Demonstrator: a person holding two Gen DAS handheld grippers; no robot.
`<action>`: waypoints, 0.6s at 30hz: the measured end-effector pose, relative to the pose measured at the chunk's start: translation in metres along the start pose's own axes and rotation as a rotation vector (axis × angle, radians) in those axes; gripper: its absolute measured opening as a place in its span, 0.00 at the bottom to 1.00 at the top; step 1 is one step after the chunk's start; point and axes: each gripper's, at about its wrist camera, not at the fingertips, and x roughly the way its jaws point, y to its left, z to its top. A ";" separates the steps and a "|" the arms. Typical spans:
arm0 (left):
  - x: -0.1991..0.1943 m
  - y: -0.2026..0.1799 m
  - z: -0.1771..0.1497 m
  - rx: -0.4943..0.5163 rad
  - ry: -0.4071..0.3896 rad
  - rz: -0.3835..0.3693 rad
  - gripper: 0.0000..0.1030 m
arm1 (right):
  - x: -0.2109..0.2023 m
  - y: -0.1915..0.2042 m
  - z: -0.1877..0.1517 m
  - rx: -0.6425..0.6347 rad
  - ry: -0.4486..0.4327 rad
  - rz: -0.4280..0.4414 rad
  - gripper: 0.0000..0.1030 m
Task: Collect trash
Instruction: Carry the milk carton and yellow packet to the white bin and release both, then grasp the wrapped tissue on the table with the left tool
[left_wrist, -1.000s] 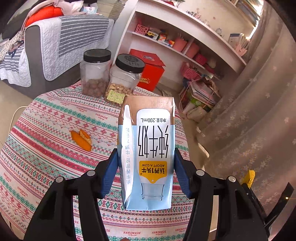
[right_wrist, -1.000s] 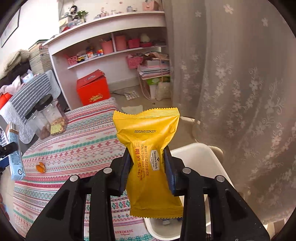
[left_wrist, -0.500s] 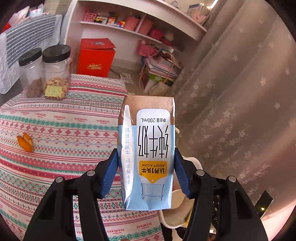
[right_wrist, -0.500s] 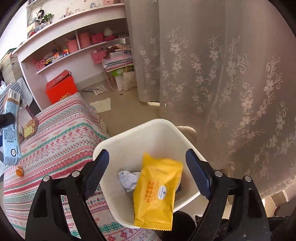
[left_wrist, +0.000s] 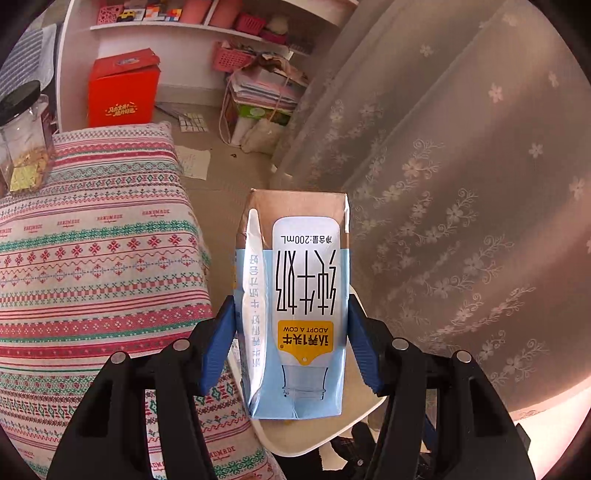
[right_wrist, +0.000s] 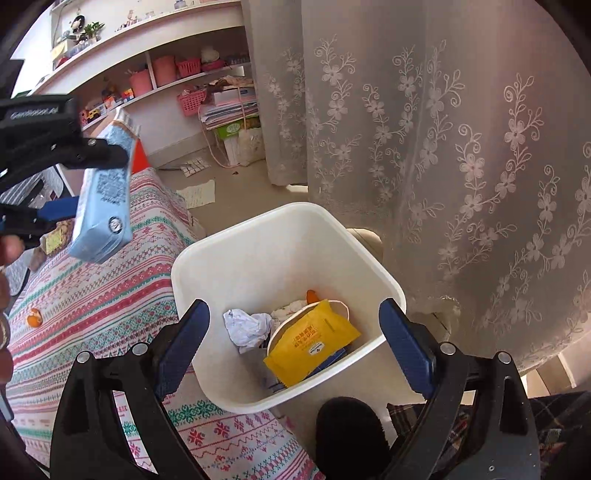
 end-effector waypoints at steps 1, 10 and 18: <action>0.005 -0.003 -0.002 0.010 0.013 -0.012 0.56 | 0.001 0.001 -0.001 -0.006 0.006 0.001 0.87; -0.002 0.033 -0.018 -0.043 0.157 0.117 0.81 | 0.001 0.017 -0.008 -0.013 0.068 0.093 0.87; -0.034 0.124 -0.121 -0.329 0.473 0.332 0.77 | -0.011 0.017 -0.004 0.007 0.074 0.175 0.87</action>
